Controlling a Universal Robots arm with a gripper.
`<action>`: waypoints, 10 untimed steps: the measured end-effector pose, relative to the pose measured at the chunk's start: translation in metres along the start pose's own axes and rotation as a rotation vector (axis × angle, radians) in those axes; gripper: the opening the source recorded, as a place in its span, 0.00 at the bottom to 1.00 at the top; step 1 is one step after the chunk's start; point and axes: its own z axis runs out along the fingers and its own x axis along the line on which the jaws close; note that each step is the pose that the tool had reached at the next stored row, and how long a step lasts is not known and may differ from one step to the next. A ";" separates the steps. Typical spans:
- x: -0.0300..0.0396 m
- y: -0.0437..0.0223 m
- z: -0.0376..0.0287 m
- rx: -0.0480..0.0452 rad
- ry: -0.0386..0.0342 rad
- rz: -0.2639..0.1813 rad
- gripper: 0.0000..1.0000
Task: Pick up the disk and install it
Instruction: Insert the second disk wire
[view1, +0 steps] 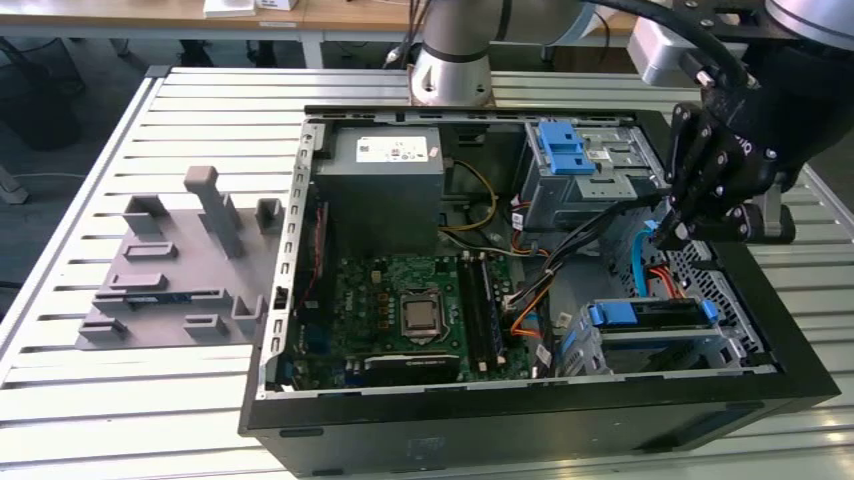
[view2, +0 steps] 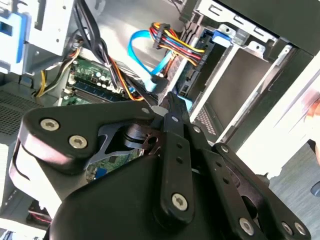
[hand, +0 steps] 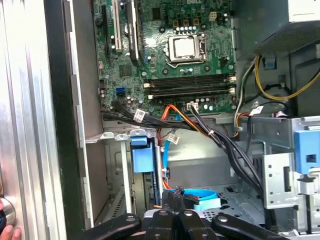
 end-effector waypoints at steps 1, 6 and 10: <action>-0.0022 0.0002 -0.0003 0.0000 0.0000 0.001 0.11; -0.0122 0.0013 -0.0005 0.0000 0.0001 0.005 0.11; -0.0166 0.0017 -0.0005 0.0001 0.0011 0.006 0.11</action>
